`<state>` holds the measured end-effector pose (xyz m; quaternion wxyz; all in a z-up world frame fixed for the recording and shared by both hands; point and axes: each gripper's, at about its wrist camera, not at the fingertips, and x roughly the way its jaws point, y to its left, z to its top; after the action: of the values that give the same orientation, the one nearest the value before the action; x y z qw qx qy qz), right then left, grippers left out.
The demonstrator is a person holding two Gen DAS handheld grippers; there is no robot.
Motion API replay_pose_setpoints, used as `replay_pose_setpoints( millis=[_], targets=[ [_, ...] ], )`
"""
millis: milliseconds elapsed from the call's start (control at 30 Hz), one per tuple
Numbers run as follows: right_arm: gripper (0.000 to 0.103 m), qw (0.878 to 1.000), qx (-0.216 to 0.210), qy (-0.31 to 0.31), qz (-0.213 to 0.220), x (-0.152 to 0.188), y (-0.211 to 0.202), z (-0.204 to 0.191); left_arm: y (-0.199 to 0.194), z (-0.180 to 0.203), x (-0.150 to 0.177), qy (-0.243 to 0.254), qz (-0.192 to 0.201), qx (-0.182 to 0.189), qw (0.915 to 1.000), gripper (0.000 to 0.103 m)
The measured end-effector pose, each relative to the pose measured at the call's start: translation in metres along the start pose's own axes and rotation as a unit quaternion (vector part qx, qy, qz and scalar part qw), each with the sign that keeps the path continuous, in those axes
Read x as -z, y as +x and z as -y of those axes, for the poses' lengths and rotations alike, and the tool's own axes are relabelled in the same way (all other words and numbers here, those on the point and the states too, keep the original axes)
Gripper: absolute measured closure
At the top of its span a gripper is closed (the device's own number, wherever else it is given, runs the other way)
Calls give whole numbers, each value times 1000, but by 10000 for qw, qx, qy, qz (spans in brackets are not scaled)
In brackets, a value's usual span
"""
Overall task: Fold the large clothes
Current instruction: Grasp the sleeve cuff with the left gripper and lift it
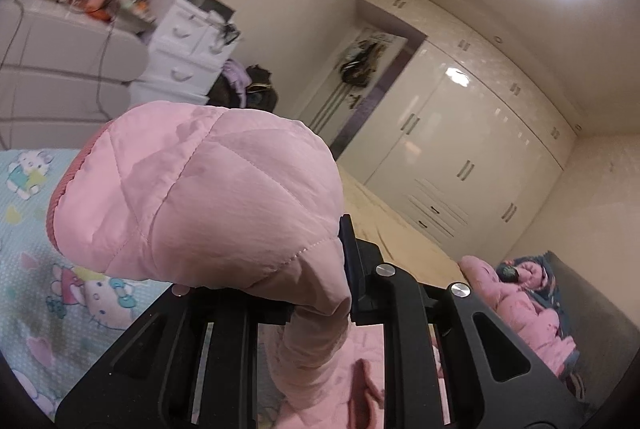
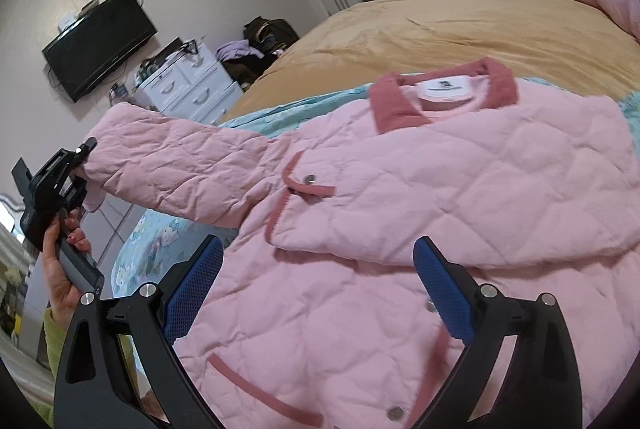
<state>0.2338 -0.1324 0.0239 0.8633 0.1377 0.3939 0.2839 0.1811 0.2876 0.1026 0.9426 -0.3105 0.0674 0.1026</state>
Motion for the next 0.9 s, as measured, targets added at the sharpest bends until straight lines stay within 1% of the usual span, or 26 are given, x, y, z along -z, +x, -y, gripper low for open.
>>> replay_pose_setpoints(
  millis=[300,400,467,500,667,767,900],
  targets=[
    [8,9989,203,376,193,10,-32,34,-2,49,17,662,-60,396,9970,92],
    [8,9981,202,554,188,13,-38,47,0,70,30,992,-138,549,9935,92],
    [8,9970,92,749,175,15,-42,57,3,81,38,1151,-212,646,9910,92],
    [8,9963,127,824,214,16,-46,63,5,85,43,1231,-255,704,9896,92],
    [8,9940,326,984,340,18,-61,82,12,113,74,1726,-511,1033,9782,92],
    [8,9931,430,1017,406,18,-68,90,15,129,98,1989,-733,1266,9690,92],
    [8,9922,573,1016,436,21,-75,99,24,150,139,2452,-1136,1499,9510,92]
  ],
)
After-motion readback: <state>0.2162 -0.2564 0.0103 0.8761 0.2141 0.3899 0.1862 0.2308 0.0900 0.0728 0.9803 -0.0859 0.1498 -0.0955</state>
